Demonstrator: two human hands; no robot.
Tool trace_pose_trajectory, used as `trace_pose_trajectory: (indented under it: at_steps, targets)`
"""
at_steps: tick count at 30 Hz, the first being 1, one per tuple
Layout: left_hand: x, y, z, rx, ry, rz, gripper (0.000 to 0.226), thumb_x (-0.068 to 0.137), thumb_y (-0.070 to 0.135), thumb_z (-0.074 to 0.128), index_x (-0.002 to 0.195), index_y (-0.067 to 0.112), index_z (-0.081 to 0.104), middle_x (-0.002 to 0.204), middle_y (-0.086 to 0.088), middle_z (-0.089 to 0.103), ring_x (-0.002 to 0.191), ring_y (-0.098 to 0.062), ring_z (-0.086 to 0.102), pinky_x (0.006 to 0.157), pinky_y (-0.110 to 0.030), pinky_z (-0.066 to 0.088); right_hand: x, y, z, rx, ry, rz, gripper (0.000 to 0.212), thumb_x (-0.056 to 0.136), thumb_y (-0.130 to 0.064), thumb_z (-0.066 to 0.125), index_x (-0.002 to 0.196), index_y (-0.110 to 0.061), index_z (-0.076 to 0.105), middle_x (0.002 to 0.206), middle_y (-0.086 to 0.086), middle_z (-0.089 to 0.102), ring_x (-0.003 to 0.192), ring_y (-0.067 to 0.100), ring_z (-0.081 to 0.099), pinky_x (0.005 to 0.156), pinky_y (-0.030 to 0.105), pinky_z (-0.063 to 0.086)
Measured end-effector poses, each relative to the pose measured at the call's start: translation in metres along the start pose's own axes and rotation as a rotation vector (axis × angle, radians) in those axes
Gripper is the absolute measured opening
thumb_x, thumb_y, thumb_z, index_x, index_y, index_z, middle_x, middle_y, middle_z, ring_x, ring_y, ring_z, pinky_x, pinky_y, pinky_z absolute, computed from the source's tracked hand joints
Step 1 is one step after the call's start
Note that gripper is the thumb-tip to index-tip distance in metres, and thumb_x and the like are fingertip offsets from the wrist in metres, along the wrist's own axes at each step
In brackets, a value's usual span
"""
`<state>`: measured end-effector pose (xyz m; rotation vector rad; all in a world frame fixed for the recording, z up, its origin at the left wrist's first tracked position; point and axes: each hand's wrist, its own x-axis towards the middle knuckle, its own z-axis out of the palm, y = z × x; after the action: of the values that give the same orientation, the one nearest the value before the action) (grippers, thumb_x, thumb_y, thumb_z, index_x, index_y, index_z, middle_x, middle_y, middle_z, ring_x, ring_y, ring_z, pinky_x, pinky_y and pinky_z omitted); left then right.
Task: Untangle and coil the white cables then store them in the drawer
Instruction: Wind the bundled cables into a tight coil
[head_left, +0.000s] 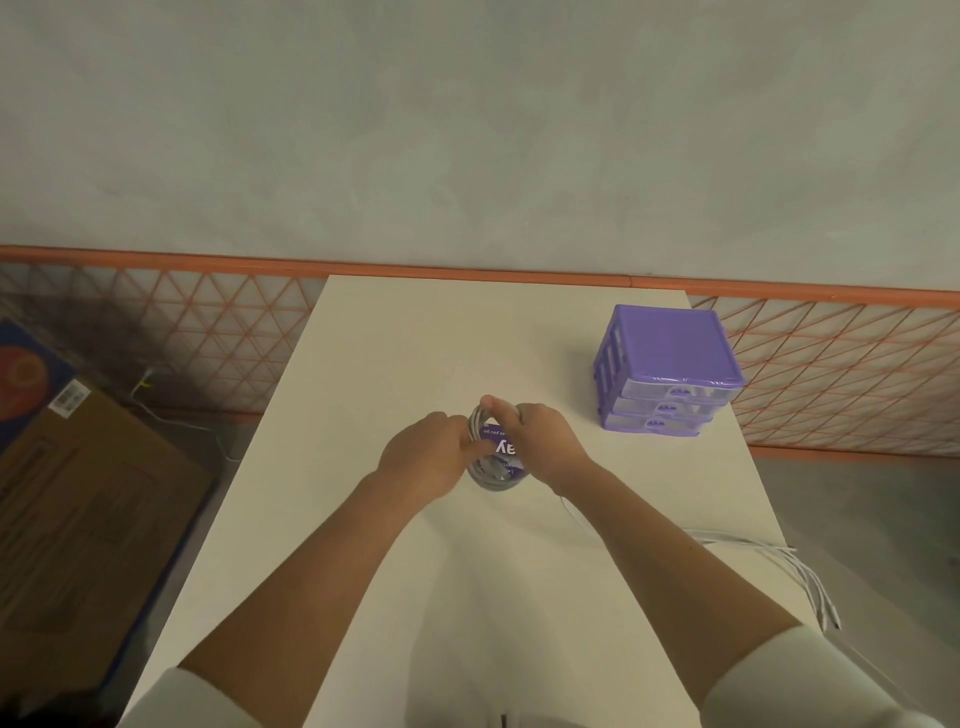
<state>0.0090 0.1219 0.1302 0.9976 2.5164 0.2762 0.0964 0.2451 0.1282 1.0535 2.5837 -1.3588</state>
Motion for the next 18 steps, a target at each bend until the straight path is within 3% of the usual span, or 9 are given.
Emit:
trace_pose_trajectory:
  at_steps: [3, 5, 9, 14, 18]
  targets:
    - [0.005, -0.010, 0.003, 0.056, 0.022, -0.011, 0.043, 0.090, 0.064, 0.046, 0.087, 0.023, 0.057, 0.094, 0.000, 0.043, 0.085, -0.020, 0.047, 0.069, -0.032, 0.039, 0.000, -0.001, -0.002, 0.067, -0.052, 0.004, 0.057, 0.096, -0.058, 0.042, 0.061, -0.013, 0.041, 0.063, 0.004, 0.044, 0.053, 0.018, 0.042, 0.042, 0.018, 0.033]
    - [0.008, -0.016, 0.008, -0.005, 0.091, -0.025, 0.043, 0.085, 0.066, 0.053, 0.077, 0.024, 0.048, 0.090, 0.002, 0.041, 0.082, -0.018, 0.047, 0.064, -0.031, 0.038, 0.001, -0.001, -0.002, 0.101, -0.082, 0.001, 0.060, 0.093, -0.063, 0.043, 0.065, -0.011, 0.040, 0.064, 0.006, 0.042, 0.056, 0.018, 0.039, 0.048, 0.018, 0.033]
    - [0.011, -0.021, 0.021, -0.400, 0.039, -0.001, 0.039, 0.087, 0.055, 0.059, 0.096, 0.018, 0.052, 0.092, 0.006, 0.054, 0.081, -0.014, 0.056, 0.068, -0.031, 0.045, 0.001, 0.000, -0.004, 0.147, -0.125, -0.010, 0.059, 0.091, -0.067, 0.041, 0.072, -0.011, 0.042, 0.062, 0.005, 0.043, 0.054, 0.017, 0.039, 0.054, 0.022, 0.034]
    - [0.007, -0.017, 0.029, -0.575, 0.065, 0.132, 0.014, 0.095, 0.029, 0.057, 0.104, 0.020, 0.064, 0.102, 0.002, 0.063, 0.094, -0.012, 0.060, 0.083, -0.028, 0.048, 0.000, 0.003, -0.008, 0.258, -0.160, -0.021, 0.059, 0.091, -0.067, 0.042, 0.065, -0.015, 0.036, 0.047, -0.005, 0.037, 0.036, 0.007, 0.032, 0.045, 0.019, 0.029]
    - [0.007, -0.019, 0.020, -0.750, -0.082, 0.097, 0.010, 0.093, 0.024, 0.061, 0.102, 0.019, 0.062, 0.100, 0.008, 0.069, 0.100, -0.010, 0.063, 0.091, -0.032, 0.049, -0.001, 0.008, -0.012, 0.341, -0.181, -0.026, 0.059, 0.091, -0.067, 0.042, 0.060, -0.017, 0.038, 0.042, -0.007, 0.039, 0.034, 0.006, 0.034, 0.038, 0.016, 0.028]
